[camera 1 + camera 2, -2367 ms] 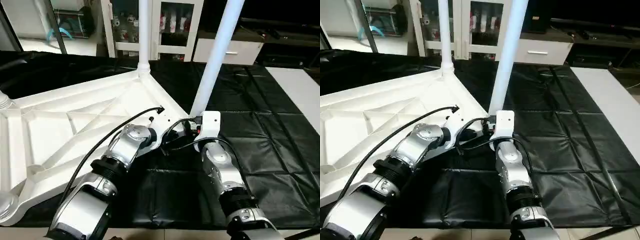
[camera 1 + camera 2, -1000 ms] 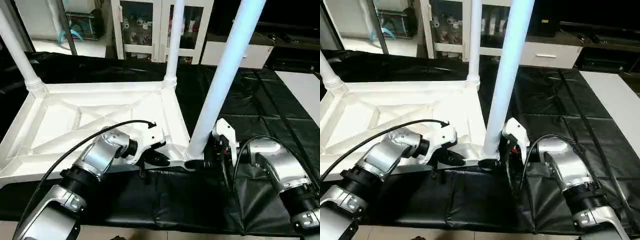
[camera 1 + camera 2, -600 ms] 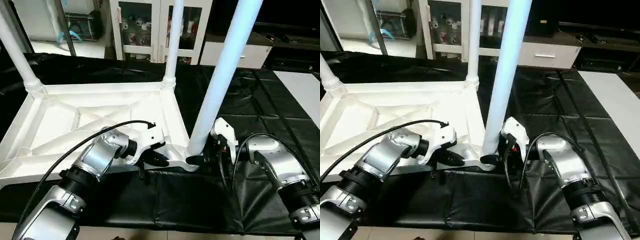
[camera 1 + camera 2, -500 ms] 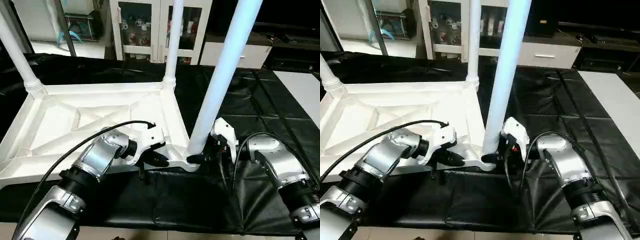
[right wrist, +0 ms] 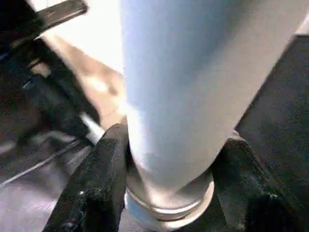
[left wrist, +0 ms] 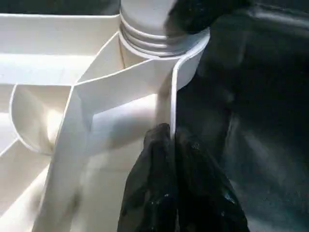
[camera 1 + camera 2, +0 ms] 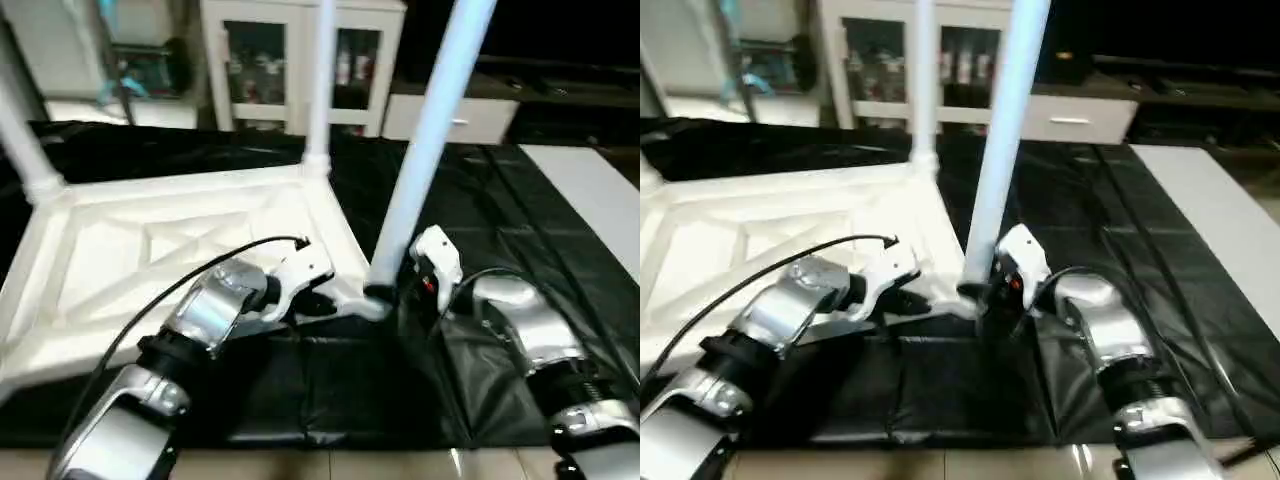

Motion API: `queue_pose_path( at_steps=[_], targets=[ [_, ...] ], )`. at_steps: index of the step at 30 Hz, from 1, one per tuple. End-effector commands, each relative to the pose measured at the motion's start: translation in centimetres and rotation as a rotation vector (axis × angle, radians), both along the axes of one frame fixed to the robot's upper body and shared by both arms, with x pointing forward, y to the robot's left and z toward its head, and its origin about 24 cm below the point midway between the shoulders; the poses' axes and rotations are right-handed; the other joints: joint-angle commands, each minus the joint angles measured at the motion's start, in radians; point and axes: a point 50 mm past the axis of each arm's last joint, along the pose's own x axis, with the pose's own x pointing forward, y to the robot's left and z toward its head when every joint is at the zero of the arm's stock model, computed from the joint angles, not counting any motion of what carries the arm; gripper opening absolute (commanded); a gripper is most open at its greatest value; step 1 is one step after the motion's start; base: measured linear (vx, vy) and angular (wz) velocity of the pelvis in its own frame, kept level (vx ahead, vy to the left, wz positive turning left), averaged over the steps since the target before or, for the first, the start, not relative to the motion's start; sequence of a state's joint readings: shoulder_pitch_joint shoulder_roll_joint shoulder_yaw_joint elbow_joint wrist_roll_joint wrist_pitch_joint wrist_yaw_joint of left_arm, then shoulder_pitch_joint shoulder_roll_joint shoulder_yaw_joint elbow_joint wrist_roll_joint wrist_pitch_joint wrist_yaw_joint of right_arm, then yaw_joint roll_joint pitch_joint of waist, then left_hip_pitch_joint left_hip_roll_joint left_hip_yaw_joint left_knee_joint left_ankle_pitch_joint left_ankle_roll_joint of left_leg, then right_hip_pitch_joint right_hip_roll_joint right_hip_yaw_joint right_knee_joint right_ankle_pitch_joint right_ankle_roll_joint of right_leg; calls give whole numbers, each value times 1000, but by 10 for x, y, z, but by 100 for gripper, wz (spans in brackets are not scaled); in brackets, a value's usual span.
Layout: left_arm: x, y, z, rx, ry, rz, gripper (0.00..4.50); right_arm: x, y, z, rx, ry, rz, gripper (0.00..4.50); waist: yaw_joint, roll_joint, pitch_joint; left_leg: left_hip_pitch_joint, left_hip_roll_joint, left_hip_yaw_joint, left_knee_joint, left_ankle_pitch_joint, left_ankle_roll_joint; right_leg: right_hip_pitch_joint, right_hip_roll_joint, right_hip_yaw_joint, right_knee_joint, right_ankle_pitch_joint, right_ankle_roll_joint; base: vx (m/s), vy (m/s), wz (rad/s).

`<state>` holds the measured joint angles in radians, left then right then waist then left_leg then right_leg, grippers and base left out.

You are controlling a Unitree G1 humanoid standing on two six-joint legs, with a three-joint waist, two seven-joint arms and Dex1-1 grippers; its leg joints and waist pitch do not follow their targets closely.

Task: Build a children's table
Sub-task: Rotate leg to tighten

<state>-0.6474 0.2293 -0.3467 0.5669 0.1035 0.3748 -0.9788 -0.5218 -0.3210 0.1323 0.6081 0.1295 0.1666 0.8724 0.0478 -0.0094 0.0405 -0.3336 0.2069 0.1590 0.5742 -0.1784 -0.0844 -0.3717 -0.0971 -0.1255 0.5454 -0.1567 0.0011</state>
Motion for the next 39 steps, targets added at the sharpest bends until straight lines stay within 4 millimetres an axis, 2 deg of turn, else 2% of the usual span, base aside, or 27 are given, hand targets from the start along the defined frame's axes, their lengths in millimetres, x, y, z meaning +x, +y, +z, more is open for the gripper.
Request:
queue_pose_path(
  at_steps=[1,2,3,4,5,6,7,8,9,10,11,12,13,15,16,17,19,21,22,23,24,26,29,33,37,38,39],
  targets=[
    [4,-10,-4,-13,4,74,0,3,4,-14,2,66,-148,210,-21,13,-34,21,23,-28,-76,-613,-7,20,-49,-14,-117,-673,-27,-47,52,-12],
    [7,-11,-3,-12,-14,104,0,7,8,-15,25,73,-231,209,-38,21,-32,15,32,-41,-90,-678,-13,35,-44,-30,-115,-620,-30,-46,54,-15],
    [10,-11,-2,-10,-31,132,0,10,12,-16,51,87,-313,208,-41,30,-29,8,40,-49,-102,-721,-18,47,-42,-33,-101,-583,-34,-46,54,-15],
    [12,-12,-2,-8,-43,150,0,13,14,-17,65,98,-372,207,-41,40,-25,-30,68,-64,-149,-826,-31,88,-35,-17,-14,-451,-62,-99,32,-13],
    [15,-12,-1,-6,-54,172,0,16,18,-19,61,99,-465,206,-17,41,-19,-48,86,-48,-201,-904,-43,95,-23,19,87,-278,-94,-84,-33,8],
    [15,-12,-1,-6,-55,173,0,17,18,-19,61,98,-469,205,-11,26,-14,-34,78,-34,-205,-900,-32,75,-18,38,94,-280,-96,-84,-33,8],
    [17,-12,-1,-5,-62,185,0,19,20,-19,55,95,-518,204,-9,-34,-24,53,-3,-8,-76,-702,-26,-28,-56,62,-58,-708,-50,44,-99,14],
    [19,-12,-1,-1,-73,200,0,21,24,-20,64,94,-588,204,-8,-38,-21,64,-38,-4,44,-404,-10,-59,-124,48,-139,-1058,-14,88,-72,-24],
    [23,-11,0,7,-99,239,0,26,38,-20,94,102,-828,204,6,-22,-42,-36,-12,-32,-21,-218,-5,39,-136,64,-81,-941,-4,88,-72,-24],
    [23,-10,0,10,-103,242,0,26,40,-20,91,98,-864,204,3,-3,-33,-50,1,-40,-53,-246,-33,37,-114,44,-75,-878,-7,39,-11,-46],
    [24,-9,0,16,-108,248,0,26,49,-18,84,84,-910,204,-8,12,-46,-52,11,-50,-70,-307,-71,38,-81,28,-59,-680,-26,12,7,-26],
    [25,-9,-1,19,-108,249,0,26,55,-17,77,63,-900,204,-7,22,-51,-42,14,-55,-73,-331,-77,35,-77,25,-52,-577,-53,12,7,-26],
    [25,-8,-2,22,-110,252,0,27,64,-13,77,30,-881,204,-13,20,-46,-44,17,-54,-80,-366,-79,31,-69,27,-46,-457,-98,0,0,0],
    [25,-7,-3,25,-111,255,0,27,78,-8,121,19,-814,204,-12,10,-40,-25,16,-39,-77,-432,-59,13,-67,35,-52,-465,-133,0,0,0],
    [25,-6,-3,28,-111,255,0,27,86,-4,156,3,-743,203,-14,9,-38,-24,15,-37,-77,-443,-50,11,-66,37,-54,-475,-134,0,0,0],
    [25,-4,-4,36,-113,247,0,28,89,3,169,-47,-692,203,-11,7,-40,-29,17,-37,-78,-435,-37,18,-69,39,-52,-475,-134,0,0,0],
    [24,-2,-6,45,-108,237,0,28,91,12,190,-122,-617,203,-9,7,-44,-38,20,-33,-80,-370,-29,26,-69,45,-42,-399,-147,0,0,0],
    [22,2,-8,61,-95,213,0,27,82,18,202,-180,-579,203,0,0,-46,-32,22,-20,-76,-292,-5,23,-65,54,-34,-301,-177,50,3,3],
    [21,3,-9,68,-90,204,0,26,80,20,202,-197,-569,258,0,-4,-48,-29,22,-16,-73,-278,2,21,-63,58,-30,-284,-187,57,-10,7],
    [20,5,-10,70,-83,194,0,25,72,22,219,-198,-561,272,3,-5,-51,-29,22,-12,-71,-251,9,22,-63,62,-25,-256,-198,59,-13,0],
    [19,8,-11,71,-70,185,0,23,65,23,224,-198,-533,272,11,-5,-61,-38,22,-4,-65,-131,38,37,-61,65,-3,-125,-224,59,-13,0],
    [17,13,-11,75,-54,163,0,21,51,27,198,-212,-473,280,19,2,-61,-34,22,1,-59,-58,70,35,-55,66,8,-3,-247,26,-2,-3],
    [14,19,-10,84,-24,118,0,16,36,32,179,-196,-328,313,23,-4,-56,-31,21,7,-59,-98,89,39,-55,69,0,-27,-255,0,0,0],
    [2,26,-8,90,53,-36,0,-2,1,35,15,-150,16,341,32,-2,-52,-29,28,8,-62,-161,72,39,-57,71,-9,-132,-244,0,0,0],
    [-8,29,-9,116,105,-150,0,-12,-20,41,-27,-112,126,358,47,-10,-47,-22,27,13,-65,-213,55,33,-59,78,-20,-261,-217,0,0,0],
    [-9,29,-7,124,112,-177,0,-14,-24,45,-18,-92,156,358,47,1,-44,-20,26,12,-67,-222,50,29,-57,80,-22,-287,-213,0,0,0],
    [-9,29,-7,124,112,-177,0,-14,-24,45,-18,-92,156,358,46,-5,-43,-15,25,13,-67,-243,44,25,-56,80,-29,-323,-206,0,0,0]
  ],
)
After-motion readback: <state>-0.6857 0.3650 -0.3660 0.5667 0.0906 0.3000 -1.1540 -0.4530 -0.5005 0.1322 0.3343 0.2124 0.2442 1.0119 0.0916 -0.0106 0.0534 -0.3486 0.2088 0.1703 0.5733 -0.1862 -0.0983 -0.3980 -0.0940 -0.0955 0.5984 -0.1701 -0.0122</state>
